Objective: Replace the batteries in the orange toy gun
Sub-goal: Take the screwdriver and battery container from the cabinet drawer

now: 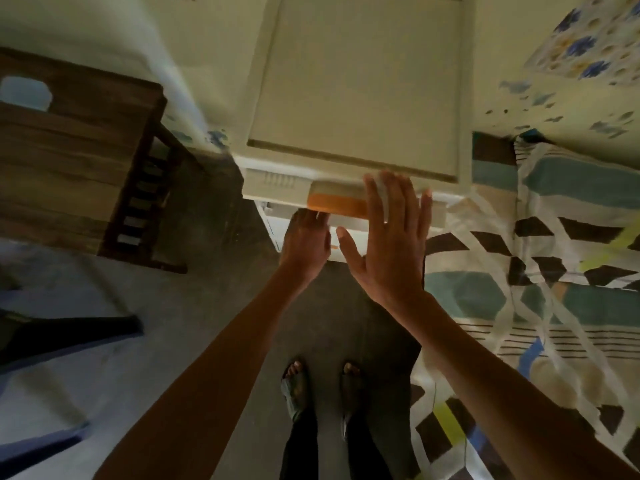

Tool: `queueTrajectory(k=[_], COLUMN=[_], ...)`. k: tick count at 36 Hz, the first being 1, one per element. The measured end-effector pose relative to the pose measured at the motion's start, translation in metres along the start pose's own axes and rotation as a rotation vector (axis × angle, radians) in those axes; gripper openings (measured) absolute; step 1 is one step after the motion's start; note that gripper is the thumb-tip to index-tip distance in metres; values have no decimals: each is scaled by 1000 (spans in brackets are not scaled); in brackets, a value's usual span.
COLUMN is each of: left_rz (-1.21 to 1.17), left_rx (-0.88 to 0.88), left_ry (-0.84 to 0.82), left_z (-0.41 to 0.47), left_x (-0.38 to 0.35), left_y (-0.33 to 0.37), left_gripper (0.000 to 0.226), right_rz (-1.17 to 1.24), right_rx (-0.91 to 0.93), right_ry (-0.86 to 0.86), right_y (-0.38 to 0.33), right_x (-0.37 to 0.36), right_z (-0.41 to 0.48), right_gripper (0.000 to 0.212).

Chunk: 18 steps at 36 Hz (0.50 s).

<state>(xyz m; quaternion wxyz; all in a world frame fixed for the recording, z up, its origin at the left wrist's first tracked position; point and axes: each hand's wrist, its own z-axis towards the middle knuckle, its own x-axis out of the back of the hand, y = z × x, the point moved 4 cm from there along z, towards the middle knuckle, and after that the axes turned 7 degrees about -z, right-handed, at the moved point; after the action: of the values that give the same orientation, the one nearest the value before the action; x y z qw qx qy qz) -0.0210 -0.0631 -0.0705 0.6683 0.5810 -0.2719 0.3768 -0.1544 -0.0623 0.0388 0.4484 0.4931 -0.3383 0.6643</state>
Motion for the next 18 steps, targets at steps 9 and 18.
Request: queueTrajectory(k=[9,18], left_rz=[-267,-559], left_rx=[381,641], left_ry=[430,376], left_z=[23,33], left_x=[-18,-39], left_y=[-36,-71], left_gripper=[56,47], right_rz=[-16,354], right_rx=[47,335], right_ry=[249,337], right_y=[7,-14], right_x=[-21,-48], right_z=[-3,-61], right_gripper=[61,36])
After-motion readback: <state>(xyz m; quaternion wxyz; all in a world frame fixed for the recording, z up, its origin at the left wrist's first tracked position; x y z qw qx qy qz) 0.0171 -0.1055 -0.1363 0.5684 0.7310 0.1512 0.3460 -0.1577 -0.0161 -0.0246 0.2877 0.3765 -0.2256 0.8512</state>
